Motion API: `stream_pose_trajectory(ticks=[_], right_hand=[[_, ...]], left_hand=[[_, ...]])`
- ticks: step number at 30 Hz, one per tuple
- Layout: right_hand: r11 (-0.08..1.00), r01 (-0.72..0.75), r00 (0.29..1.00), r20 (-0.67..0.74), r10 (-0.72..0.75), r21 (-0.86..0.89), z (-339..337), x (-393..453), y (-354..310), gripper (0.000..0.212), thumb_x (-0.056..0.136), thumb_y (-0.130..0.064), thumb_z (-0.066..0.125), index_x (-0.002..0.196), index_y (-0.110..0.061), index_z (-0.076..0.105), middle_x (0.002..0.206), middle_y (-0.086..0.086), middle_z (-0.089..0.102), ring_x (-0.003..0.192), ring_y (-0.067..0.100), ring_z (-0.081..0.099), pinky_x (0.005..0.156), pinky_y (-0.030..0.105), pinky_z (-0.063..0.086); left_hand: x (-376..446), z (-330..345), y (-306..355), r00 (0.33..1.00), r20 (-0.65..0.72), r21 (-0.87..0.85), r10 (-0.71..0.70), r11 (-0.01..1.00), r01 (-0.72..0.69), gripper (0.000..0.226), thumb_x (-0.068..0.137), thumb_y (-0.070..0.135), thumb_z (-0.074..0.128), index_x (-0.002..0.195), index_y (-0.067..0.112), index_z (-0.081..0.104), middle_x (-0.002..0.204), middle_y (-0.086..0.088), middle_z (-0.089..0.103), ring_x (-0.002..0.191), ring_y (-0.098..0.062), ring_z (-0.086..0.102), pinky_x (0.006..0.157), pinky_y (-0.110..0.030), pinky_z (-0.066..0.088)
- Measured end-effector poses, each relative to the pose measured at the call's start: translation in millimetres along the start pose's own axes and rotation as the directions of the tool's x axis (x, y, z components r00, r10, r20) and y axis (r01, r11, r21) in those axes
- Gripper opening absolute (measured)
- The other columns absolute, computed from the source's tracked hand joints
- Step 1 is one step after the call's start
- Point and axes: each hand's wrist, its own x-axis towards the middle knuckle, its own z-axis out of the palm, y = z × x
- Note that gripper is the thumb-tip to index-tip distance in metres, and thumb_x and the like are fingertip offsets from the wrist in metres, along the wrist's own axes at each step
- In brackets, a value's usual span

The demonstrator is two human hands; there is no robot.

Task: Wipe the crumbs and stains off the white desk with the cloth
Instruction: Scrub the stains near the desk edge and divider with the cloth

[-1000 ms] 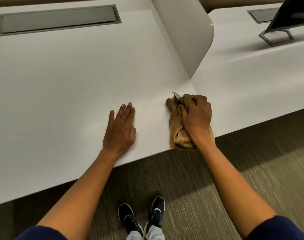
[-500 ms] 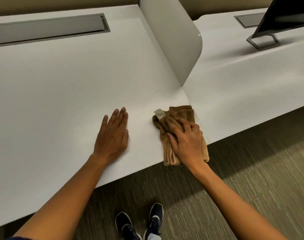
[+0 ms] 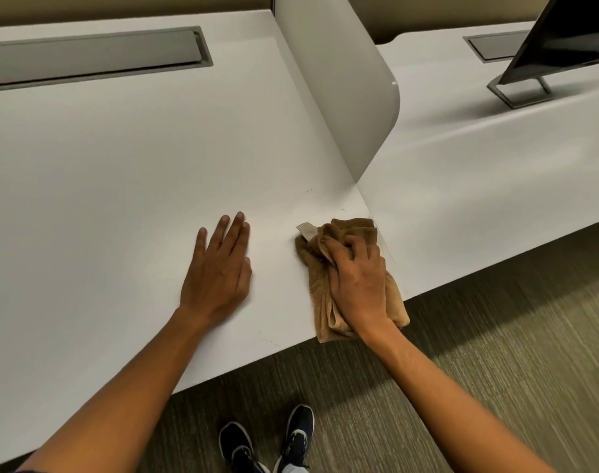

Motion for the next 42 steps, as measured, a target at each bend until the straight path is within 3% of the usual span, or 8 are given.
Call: stream_pose_trajectory(ticks=[18, 29, 37, 42], right_hand=[[0.999, -0.012, 0.999, 0.034, 0.011, 0.036, 7.1, 39.6, -1.2, 0.032, 0.097, -0.02, 0.056, 0.127, -0.019, 0.064, 0.117, 0.014, 0.06, 0.1, 0.035, 0.054, 0.076, 0.046, 0.049], [0.996, 0.054, 0.998, -0.047, -0.051, 0.067, 20.3, 81.2, -4.8, 0.027, 0.097, -0.017, 0.054, 0.12, -0.017, 0.068, 0.112, 0.013, 0.062, 0.102, 0.035, 0.055, 0.074, 0.043, 0.049], [0.997, 0.071, 0.997, 0.036, -0.072, 0.034, 40.3, 151.1, -19.7, 0.035, 0.102, -0.025, 0.043, 0.133, -0.022, 0.058, 0.125, 0.011, 0.056, 0.113, 0.032, 0.05, 0.086, 0.041, 0.048], [0.998, 0.054, 0.997, 0.048, -0.055, 0.021, 49.7, 178.3, -28.4, 0.037, 0.103, -0.032, 0.04, 0.134, -0.024, 0.057, 0.129, 0.005, 0.054, 0.114, 0.027, 0.05, 0.085, 0.036, 0.047]], left_hand=[[-1.2, 0.9, -0.7, 1.0, 0.009, -0.005, 0.021, 1.0, -0.021, 0.064, 0.097, 0.029, 0.02, 0.158, 0.008, 0.021, 0.169, -0.005, 0.011, 0.157, -0.023, 0.006, 0.126, -0.053, 0.01], [-0.1, 2.3, -2.4, 1.0, 0.0, 0.003, 0.022, 1.0, -0.022, 0.063, 0.097, 0.027, 0.026, 0.158, 0.008, 0.023, 0.169, -0.005, 0.013, 0.157, -0.024, 0.008, 0.126, -0.052, 0.01], [0.4, 2.3, -2.3, 1.0, -0.013, -0.005, 0.019, 1.0, -0.019, 0.063, 0.097, 0.027, 0.027, 0.158, 0.01, 0.022, 0.169, -0.004, 0.012, 0.157, -0.021, 0.007, 0.126, -0.052, 0.011], [2.3, 3.1, -3.5, 1.0, -0.016, -0.026, 0.016, 1.0, -0.017, 0.063, 0.097, 0.026, 0.029, 0.158, 0.011, 0.021, 0.169, -0.003, 0.012, 0.157, -0.02, 0.007, 0.126, -0.052, 0.011]])
